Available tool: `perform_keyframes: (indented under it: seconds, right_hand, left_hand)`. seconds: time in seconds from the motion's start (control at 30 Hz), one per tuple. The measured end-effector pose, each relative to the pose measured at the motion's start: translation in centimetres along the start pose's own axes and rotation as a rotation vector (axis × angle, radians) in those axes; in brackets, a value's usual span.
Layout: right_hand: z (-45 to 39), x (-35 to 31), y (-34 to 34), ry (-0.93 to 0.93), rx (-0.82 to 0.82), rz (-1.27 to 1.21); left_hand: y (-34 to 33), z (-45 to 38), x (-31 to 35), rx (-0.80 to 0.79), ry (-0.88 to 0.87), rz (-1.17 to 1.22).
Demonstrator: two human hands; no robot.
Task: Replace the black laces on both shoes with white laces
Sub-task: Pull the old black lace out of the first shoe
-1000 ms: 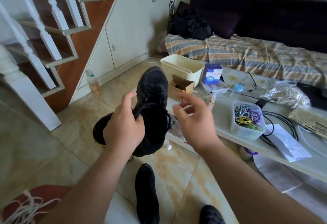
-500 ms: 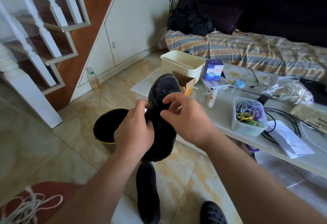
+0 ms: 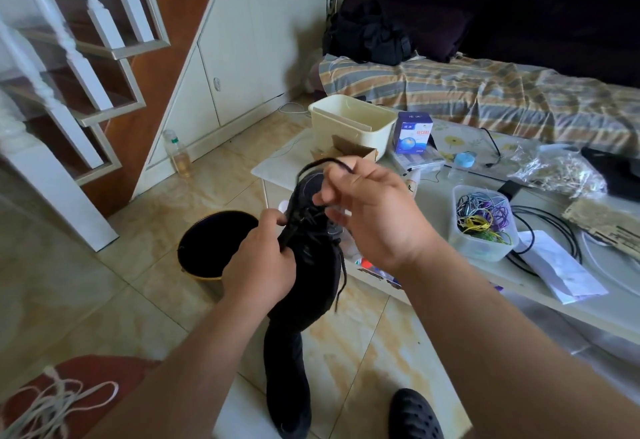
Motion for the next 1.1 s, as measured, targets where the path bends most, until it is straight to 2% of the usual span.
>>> perform_keyframes:
  seconds: [0.07,0.17,0.23,0.3,0.37,0.5,0.6,0.67,0.77,0.87,0.93,1.03,1.1]
  right_hand:
    - [-0.5,-0.3,0.3,0.054,0.007,-0.046]
    - [-0.7,0.5,1.2,0.052,-0.014,0.029]
    - [-0.4,1.1,2.3,0.063,-0.017,0.328]
    - [0.1,1.8,3.4,0.076,-0.059,0.808]
    - [0.6,2.8,3.6,0.030,-0.095,1.044]
    - [1.8,4.6,5.3,-0.129,0.081,0.914]
    - [2.2,5.3,6.5,-0.191,0.110,0.831]
    - [2.2,4.8,7.1,-0.166,0.134,0.863]
    - [2.3,4.3,7.3,-0.098,0.177,0.899]
    - [2.6,4.7,7.1,-0.084,0.233,0.783]
    - [2.8,4.7,7.3,-0.073,0.249,0.760]
    - [2.7,4.3,7.7,-0.081,0.259,0.803]
    - [2.7,4.2,7.7,-0.078,0.236,0.860]
  left_hand:
    - [-0.7,-0.2,-0.5,-0.078,0.039,0.024]
    - [-1.4,0.0,-0.6,-0.177,0.057,0.118]
    - [-1.3,0.1,-0.6,-0.223,0.090,0.251]
    - [-1.0,0.3,-0.4,-0.250,0.132,0.390]
    - [-0.6,0.4,-0.1,-0.241,0.135,0.445]
    - [0.0,0.6,0.7,-0.189,0.023,0.423]
    - [0.1,1.0,1.4,-0.211,-0.063,0.443]
    - [0.0,1.8,1.9,-0.262,-0.084,0.489]
    - [0.6,1.8,1.2,-0.291,0.059,0.717]
    - [0.0,0.4,-1.0,-0.377,0.380,1.039]
    - [-1.1,-0.6,-3.5,-0.386,0.599,1.099]
    - [-1.8,-1.6,-7.1,-0.323,0.835,1.189]
    - [-0.8,-2.2,-8.1,-0.160,0.822,1.133]
Point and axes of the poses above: each hand's wrist, its own z-axis away from the middle knuckle, its own y-axis out of the back of the hand, x = y × z, the point moved 8 cm from there along -z, towards the middle knuckle, and after that the axes turned 15 degrees about y, right-handed, at the moved point
